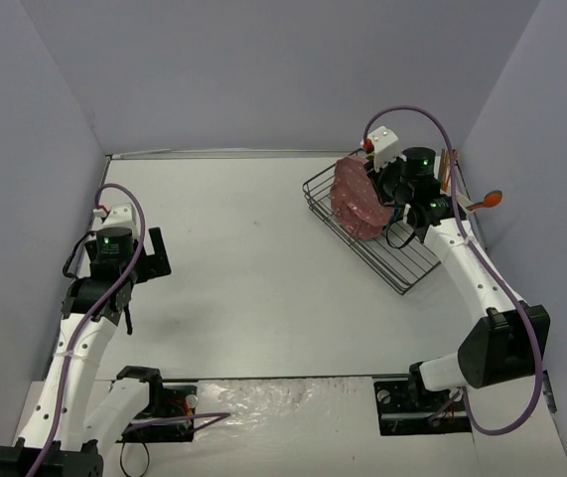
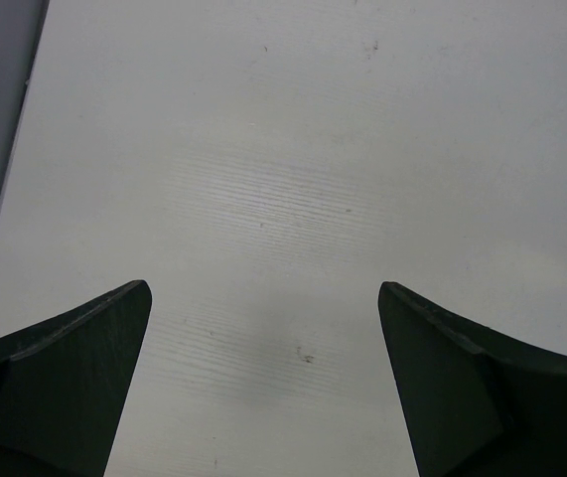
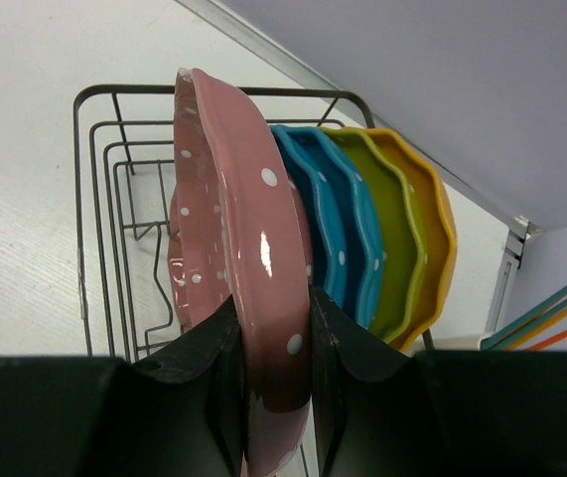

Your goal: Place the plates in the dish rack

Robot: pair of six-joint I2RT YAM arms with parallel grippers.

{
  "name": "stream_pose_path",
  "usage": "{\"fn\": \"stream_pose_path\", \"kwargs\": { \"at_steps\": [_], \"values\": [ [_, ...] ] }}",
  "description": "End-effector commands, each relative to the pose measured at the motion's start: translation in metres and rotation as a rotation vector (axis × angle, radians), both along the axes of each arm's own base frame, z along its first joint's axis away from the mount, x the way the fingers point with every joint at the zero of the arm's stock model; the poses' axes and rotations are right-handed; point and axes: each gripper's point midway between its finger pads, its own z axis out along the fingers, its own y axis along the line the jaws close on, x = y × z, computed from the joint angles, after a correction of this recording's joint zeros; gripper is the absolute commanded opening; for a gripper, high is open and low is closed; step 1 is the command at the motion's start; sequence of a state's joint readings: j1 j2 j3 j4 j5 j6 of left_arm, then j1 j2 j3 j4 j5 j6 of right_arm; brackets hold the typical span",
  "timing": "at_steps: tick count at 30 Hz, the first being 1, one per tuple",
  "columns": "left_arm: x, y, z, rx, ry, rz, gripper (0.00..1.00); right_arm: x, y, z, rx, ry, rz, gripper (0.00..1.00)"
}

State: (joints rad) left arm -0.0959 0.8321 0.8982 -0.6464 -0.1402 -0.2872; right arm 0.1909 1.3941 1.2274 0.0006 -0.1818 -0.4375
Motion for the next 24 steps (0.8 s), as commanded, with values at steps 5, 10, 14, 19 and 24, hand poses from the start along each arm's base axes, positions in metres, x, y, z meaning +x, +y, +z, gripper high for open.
{"fn": "stream_pose_path", "kwargs": {
  "at_steps": [5, 10, 14, 19, 24],
  "values": [
    [0.009, 0.005, 0.022, 0.021, -0.084, 0.006, 0.97, 0.028, 0.014, 0.052, 0.015, -0.222, 0.061, 0.00],
    [0.009, 0.005, 0.022, 0.023, -0.085, 0.006, 0.97, 0.032, 0.022, 0.029, 0.032, -0.177, 0.088, 0.00],
    [0.008, 0.005, 0.021, 0.023, -0.082, 0.007, 0.97, 0.031, 0.032, 0.014, 0.037, -0.155, 0.104, 0.00],
    [0.008, 0.005, 0.021, 0.025, -0.084, 0.006, 0.97, 0.027, 0.042, -0.008, 0.059, -0.117, 0.108, 0.00],
    [0.007, 0.005, 0.023, 0.025, -0.091, 0.007, 0.97, 0.022, 0.050, -0.025, 0.069, -0.096, 0.099, 0.04]
  ]
}}
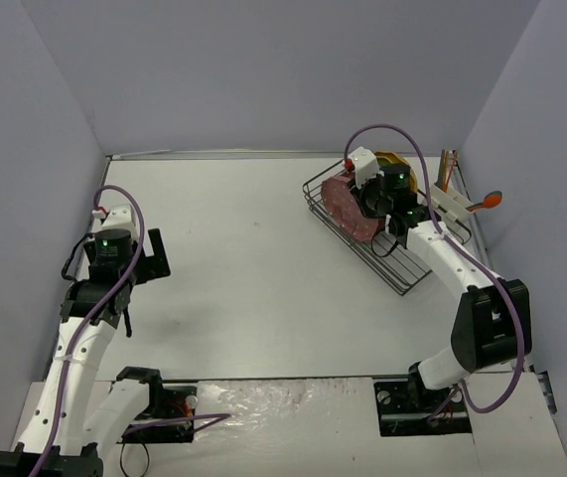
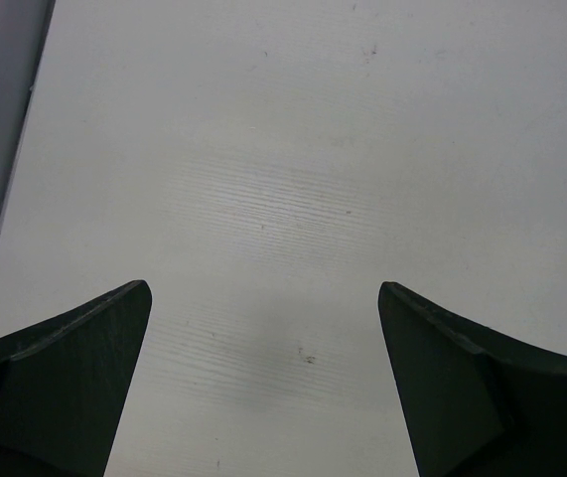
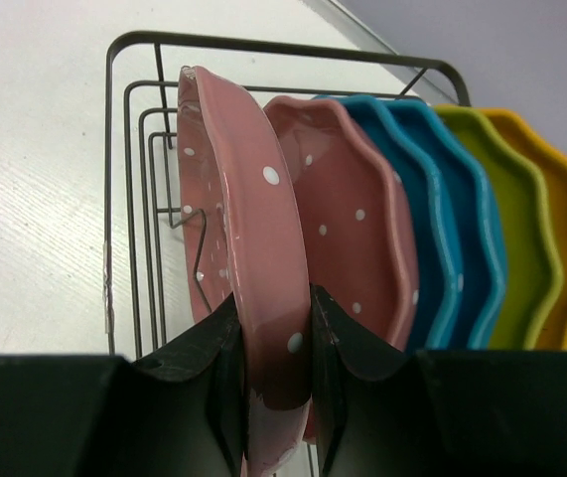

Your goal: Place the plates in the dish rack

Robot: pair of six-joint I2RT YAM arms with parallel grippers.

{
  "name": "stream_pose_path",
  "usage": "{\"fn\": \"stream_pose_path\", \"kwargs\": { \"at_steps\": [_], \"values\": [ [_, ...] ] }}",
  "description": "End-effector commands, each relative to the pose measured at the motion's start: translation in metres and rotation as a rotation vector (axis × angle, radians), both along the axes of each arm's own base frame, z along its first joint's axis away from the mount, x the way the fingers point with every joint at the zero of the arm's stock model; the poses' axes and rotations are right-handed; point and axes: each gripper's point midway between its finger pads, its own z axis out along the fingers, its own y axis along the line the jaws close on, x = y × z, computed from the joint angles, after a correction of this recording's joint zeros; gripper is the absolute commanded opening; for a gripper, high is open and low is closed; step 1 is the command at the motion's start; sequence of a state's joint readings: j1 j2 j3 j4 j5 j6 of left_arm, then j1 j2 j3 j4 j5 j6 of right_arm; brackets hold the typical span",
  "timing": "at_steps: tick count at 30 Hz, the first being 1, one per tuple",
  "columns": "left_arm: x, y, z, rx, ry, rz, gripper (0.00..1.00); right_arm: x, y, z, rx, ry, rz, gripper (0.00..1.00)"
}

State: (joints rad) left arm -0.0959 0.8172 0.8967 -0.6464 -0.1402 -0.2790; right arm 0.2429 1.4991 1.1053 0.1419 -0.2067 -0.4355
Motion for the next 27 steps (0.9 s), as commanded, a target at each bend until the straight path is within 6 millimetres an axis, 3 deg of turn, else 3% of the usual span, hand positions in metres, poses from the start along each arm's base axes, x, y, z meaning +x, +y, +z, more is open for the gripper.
{"fn": "stream_pose_path", "kwargs": {
  "at_steps": [1, 9, 13, 16, 22, 23, 25, 27],
  "values": [
    [0.008, 0.005, 0.021, 0.019, -0.083, 0.011, 0.97, 0.014, 0.021, 0.043, 0.090, -0.175, 0.023, 0.07],
    [0.007, 0.006, 0.021, 0.021, -0.085, 0.016, 0.97, 0.014, 0.024, 0.039, 0.128, -0.175, 0.004, 0.44],
    [0.006, 0.006, 0.023, 0.023, -0.090, 0.017, 0.97, 0.009, 0.023, 0.054, 0.159, -0.198, -0.006, 0.69],
    [0.006, 0.006, 0.023, 0.022, -0.094, 0.019, 0.97, 0.004, 0.019, 0.069, 0.187, -0.220, -0.033, 0.76],
    [0.006, 0.005, 0.032, 0.013, -0.118, 0.018, 0.97, -0.029, -0.012, 0.141, 0.350, -0.335, -0.223, 0.95],
    [0.005, 0.006, 0.037, 0.013, -0.128, 0.023, 0.97, -0.040, -0.031, 0.156, 0.400, -0.357, -0.336, 0.96],
    [0.002, 0.007, 0.048, 0.012, -0.151, 0.029, 0.97, -0.064, -0.047, 0.177, 0.485, -0.391, -0.418, 1.00],
    [-0.001, 0.008, 0.057, 0.012, -0.172, 0.032, 0.97, -0.086, -0.060, 0.186, 0.543, -0.414, -0.473, 1.00]
  ]
}}
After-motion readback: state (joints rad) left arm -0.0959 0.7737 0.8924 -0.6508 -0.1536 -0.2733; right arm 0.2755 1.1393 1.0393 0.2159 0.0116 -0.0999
